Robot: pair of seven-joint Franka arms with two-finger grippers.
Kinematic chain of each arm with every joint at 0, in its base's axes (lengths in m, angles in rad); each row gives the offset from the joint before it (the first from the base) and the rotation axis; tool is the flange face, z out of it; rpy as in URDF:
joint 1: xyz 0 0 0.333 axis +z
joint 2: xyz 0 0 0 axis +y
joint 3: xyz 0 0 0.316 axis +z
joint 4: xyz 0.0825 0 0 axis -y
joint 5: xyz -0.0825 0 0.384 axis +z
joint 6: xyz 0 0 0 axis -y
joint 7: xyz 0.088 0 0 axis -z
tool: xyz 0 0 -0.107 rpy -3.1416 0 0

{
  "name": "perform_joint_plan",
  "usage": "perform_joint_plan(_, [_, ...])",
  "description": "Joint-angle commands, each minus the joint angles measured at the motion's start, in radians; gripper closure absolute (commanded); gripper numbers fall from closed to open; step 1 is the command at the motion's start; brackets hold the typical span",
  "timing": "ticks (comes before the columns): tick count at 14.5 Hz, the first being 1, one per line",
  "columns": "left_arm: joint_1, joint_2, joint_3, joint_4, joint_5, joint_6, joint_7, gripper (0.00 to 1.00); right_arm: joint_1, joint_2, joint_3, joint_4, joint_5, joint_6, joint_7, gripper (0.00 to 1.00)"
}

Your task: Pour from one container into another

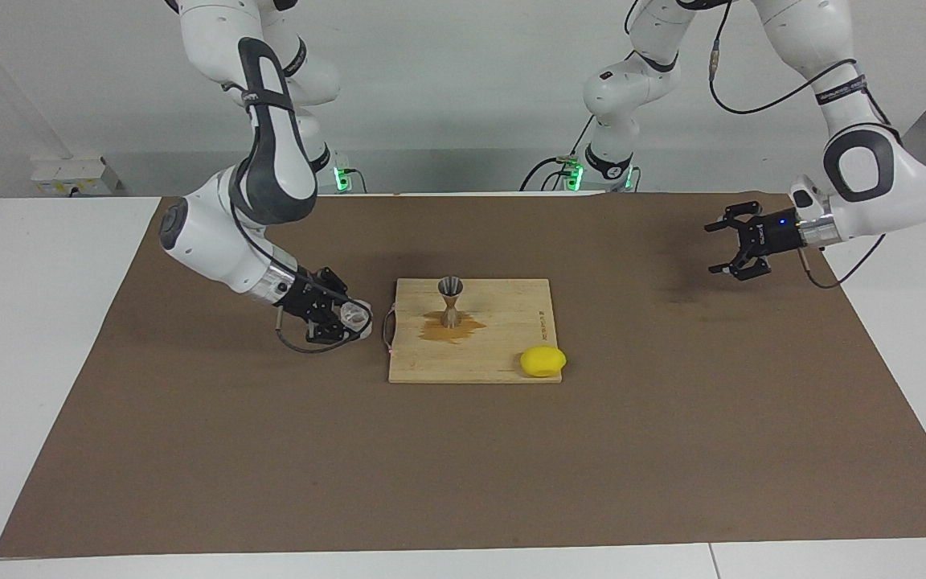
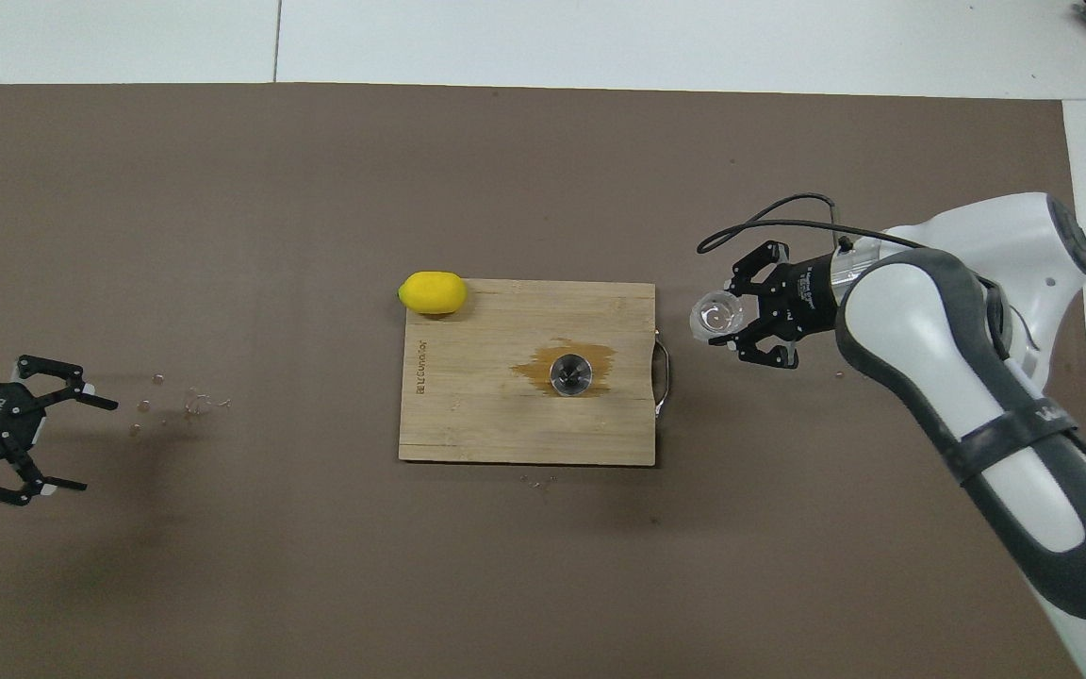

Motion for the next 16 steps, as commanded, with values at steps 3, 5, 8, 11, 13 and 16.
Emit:
perform_joint_plan(3, [-0.070,-0.011,-0.017,0.163,0.160,-0.086,-0.280,0.00,0.114,-0.002,-0.001,0.095,-0.252,0.007,0.246,1.00])
perform_joint_plan(5, [-0.128,-0.023,-0.017,0.256,0.179,-0.149,-0.404,0.00,0.159,-0.001,0.001,0.125,-0.348,0.006,0.329,1.00])
perform_joint_plan(8, [-0.184,-0.029,-0.015,0.370,0.257,-0.179,-0.663,0.00,0.222,-0.001,-0.001,0.139,-0.430,0.006,0.398,1.00])
perform_joint_plan(11, [-0.219,-0.113,-0.024,0.367,0.330,-0.162,-1.006,0.00,0.265,-0.001,-0.001,0.141,-0.505,0.016,0.435,1.00])
perform_joint_plan(13, [-0.222,-0.126,-0.023,0.370,0.341,-0.127,-1.230,0.00,0.289,-0.002,-0.001,0.139,-0.562,0.019,0.437,1.00])
perform_joint_plan(16, [-0.221,-0.153,-0.023,0.363,0.349,-0.125,-1.392,0.00,0.326,-0.007,-0.001,0.135,-0.651,0.013,0.458,1.00])
